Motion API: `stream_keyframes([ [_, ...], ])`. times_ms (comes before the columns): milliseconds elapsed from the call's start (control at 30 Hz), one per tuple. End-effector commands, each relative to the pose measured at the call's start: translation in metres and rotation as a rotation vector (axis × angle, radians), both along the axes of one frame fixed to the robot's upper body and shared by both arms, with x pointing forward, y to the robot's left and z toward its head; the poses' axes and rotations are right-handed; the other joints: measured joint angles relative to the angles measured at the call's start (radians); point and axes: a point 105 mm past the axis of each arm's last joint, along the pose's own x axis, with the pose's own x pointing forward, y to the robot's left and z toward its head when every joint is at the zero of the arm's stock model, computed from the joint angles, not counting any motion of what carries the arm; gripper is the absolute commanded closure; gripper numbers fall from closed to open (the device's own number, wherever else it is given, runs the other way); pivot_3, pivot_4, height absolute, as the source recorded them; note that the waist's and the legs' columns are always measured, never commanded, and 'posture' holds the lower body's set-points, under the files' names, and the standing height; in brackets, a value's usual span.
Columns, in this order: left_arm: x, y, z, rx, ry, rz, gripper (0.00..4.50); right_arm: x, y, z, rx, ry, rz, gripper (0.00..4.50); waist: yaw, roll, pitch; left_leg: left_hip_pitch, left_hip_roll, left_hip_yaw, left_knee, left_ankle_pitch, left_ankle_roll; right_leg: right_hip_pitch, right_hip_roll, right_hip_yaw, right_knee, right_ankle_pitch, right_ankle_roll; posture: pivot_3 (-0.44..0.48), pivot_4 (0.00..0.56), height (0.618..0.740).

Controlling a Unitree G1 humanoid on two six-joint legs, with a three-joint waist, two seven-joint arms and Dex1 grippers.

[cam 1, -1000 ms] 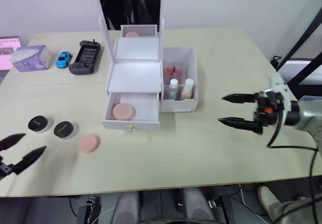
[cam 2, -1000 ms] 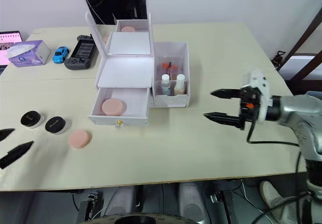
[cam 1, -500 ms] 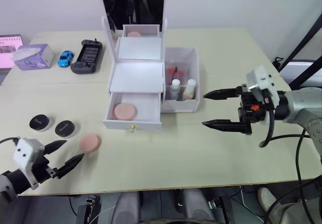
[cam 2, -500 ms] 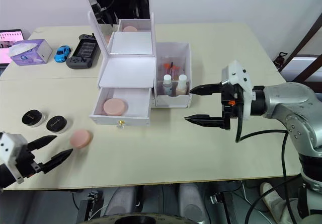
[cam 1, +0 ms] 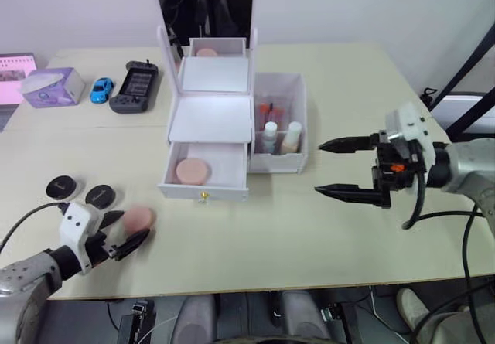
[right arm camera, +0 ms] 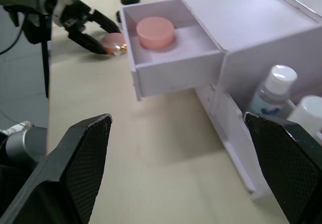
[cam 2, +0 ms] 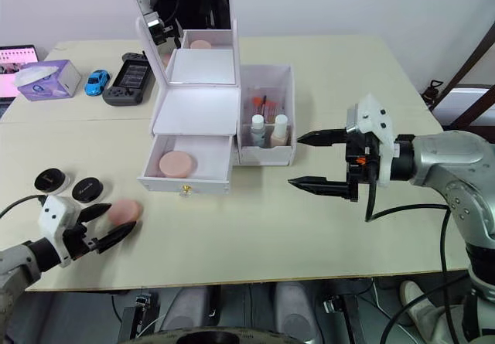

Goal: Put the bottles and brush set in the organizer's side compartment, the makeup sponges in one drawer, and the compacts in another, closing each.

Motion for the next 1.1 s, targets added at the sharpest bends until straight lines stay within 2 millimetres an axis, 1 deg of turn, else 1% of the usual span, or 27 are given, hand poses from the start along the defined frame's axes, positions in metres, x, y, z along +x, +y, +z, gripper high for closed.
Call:
stream_keyframes([
  [33,0.005,-0.001,-0.004,0.010,0.020,0.000,0.57,-0.007,0.002,0.015,0.000,-0.073,0.024,0.00,0.001,0.001,-0.001,0.001,0.000,0.000,0.000,0.000,0.000,0.001,0.000,0.000,0.000,0.000,0.000,0.000,0.150,0.740],
  [67,0.006,-0.001,-0.004,0.010,0.020,-0.001,0.90,-0.007,0.002,0.014,-0.002,-0.074,0.023,0.00,0.001,0.001,-0.001,0.001,0.000,0.000,0.000,0.000,0.000,0.001,0.000,0.000,0.000,0.000,0.000,0.000,0.150,0.740],
  [133,0.008,-0.003,-0.004,0.028,0.012,-0.018,1.82,-0.007,0.002,0.014,-0.005,-0.075,0.019,0.00,0.000,0.001,-0.001,0.001,0.000,0.000,0.001,0.000,0.000,0.001,0.000,0.000,-0.001,0.000,0.000,0.000,0.150,0.740],
  [233,0.009,-0.005,-0.002,0.029,0.007,-0.033,1.82,-0.006,0.002,0.014,-0.008,-0.076,0.015,0.00,0.000,0.001,-0.001,0.001,0.000,0.001,0.001,0.000,0.000,0.002,-0.001,0.000,-0.002,0.000,0.000,0.000,0.150,0.740],
  [267,0.010,-0.005,0.001,0.034,-0.006,-0.037,1.82,-0.006,0.002,0.014,-0.009,-0.077,0.015,0.00,0.000,0.001,-0.001,0.001,0.000,0.001,0.001,0.000,0.000,0.002,-0.001,0.000,-0.002,0.000,0.000,0.000,0.150,0.740],
  [367,0.016,-0.002,0.021,0.016,-0.073,-0.040,1.82,-0.006,0.002,0.014,-0.012,-0.078,0.016,0.00,0.001,0.001,0.000,0.000,0.000,0.001,0.001,0.000,0.000,0.002,-0.001,0.000,-0.002,0.000,0.000,0.000,0.150,0.740],
  [467,0.028,0.003,0.054,-0.070,-0.165,0.001,1.82,-0.005,0.002,0.014,-0.013,-0.076,0.026,0.00,0.000,0.001,0.000,0.000,0.000,0.000,0.001,0.000,0.000,0.001,-0.001,0.000,-0.001,0.000,0.000,0.000,0.150,0.740],
  [500,0.030,0.004,0.061,-0.098,-0.182,0.013,1.82,-0.005,0.002,0.014,-0.013,-0.075,0.029,0.00,0.000,0.000,0.000,0.000,0.000,0.000,0.001,0.000,0.000,0.001,-0.001,0.000,-0.001,0.000,0.000,0.000,0.150,0.740],
  [533,0.033,0.003,0.074,-0.131,-0.208,0.010,1.82,-0.005,0.002,0.015,-0.011,-0.073,0.033,0.00,-0.001,0.000,0.000,0.000,0.000,0.000,0.001,0.000,0.000,0.001,0.000,0.000,0.000,0.000,0.000,0.000,0.150,0.740],
  [567,0.035,0.003,0.083,-0.151,-0.224,0.005,1.82,-0.005,0.002,0.015,-0.009,-0.072,0.035,0.00,-0.001,0.000,0.000,0.000,0.000,0.000,0.001,0.000,0.000,0.001,0.000,0.000,0.000,0.000,0.000,0.000,0.150,0.740],
  [633,0.041,-0.003,0.112,-0.190,-0.281,-0.037,1.82,-0.006,0.002,0.017,-0.004,-0.070,0.045,0.00,-0.002,0.000,0.000,0.000,0.000,0.000,0.000,0.000,0.000,0.001,0.000,0.000,0.001,0.000,0.000,0.000,0.150,0.740],
  [700,0.044,-0.013,0.137,-0.212,-0.320,-0.101,1.82,-0.006,0.003,0.020,0.009,-0.070,0.056,0.00,-0.001,0.000,0.000,0.000,0.000,0.000,0.000,0.000,0.000,0.001,0.000,0.000,0.001,0.000,0.000,0.000,0.150,0.740],
  [733,0.046,-0.021,0.147,-0.198,-0.328,-0.153,1.82,-0.007,0.004,0.021,0.016,-0.070,0.061,0.00,-0.001,0.000,0.000,0.000,0.000,0.000,0.001,0.000,0.000,0.001,0.000,0.000,0.001,0.000,0.000,0.000,0.150,0.740],
  [800,0.048,-0.036,0.159,-0.168,-0.317,-0.239,1.82,-0.007,0.005,0.023,0.020,-0.071,0.064,0.00,-0.001,-0.001,0.000,0.000,0.000,-0.001,0.001,0.000,0.000,0.001,0.000,0.000,0.001,0.000,0.000,0.000,0.150,0.740],
  [867,0.053,-0.049,0.161,-0.108,-0.280,-0.303,1.82,-0.007,0.005,0.023,0.018,-0.072,0.062,0.00,-0.002,0.000,0.000,0.000,0.000,-0.001,0.001,0.000,0.000,0.001,0.001,0.000,0.001,0.000,0.000,0.000,0.150,0.740],
  [967,0.062,-0.075,0.170,-0.083,-0.279,-0.405,1.82,-0.009,0.003,0.023,0.014,-0.076,0.046,0.00,0.000,0.000,0.000,0.000,-0.001,-0.001,0.000,0.000,0.000,0.002,0.001,0.000,0.001,0.000,0.000,0.000,0.150,0.740],
  [1033,0.064,-0.095,0.173,-0.072,-0.280,-0.490,1.82,-0.011,0.002,0.023,0.010,-0.082,0.038,0.00,-0.001,-0.001,0.000,0.000,-0.001,-0.002,0.000,0.000,0.000,0.002,0.001,0.000,0.001,0.002,-0.001,0.000,0.150,0.740],
  [1100,0.063,-0.113,0.172,-0.030,-0.286,-0.571,1.82,-0.015,0.003,0.025,0.013,-0.088,0.032,0.00,-0.001,-0.001,0.000,-0.001,-0.001,-0.002,0.000,0.000,0.000,0.002,0.001,0.000,0.001,0.004,-0.002,0.000,0.150,0.740],
])
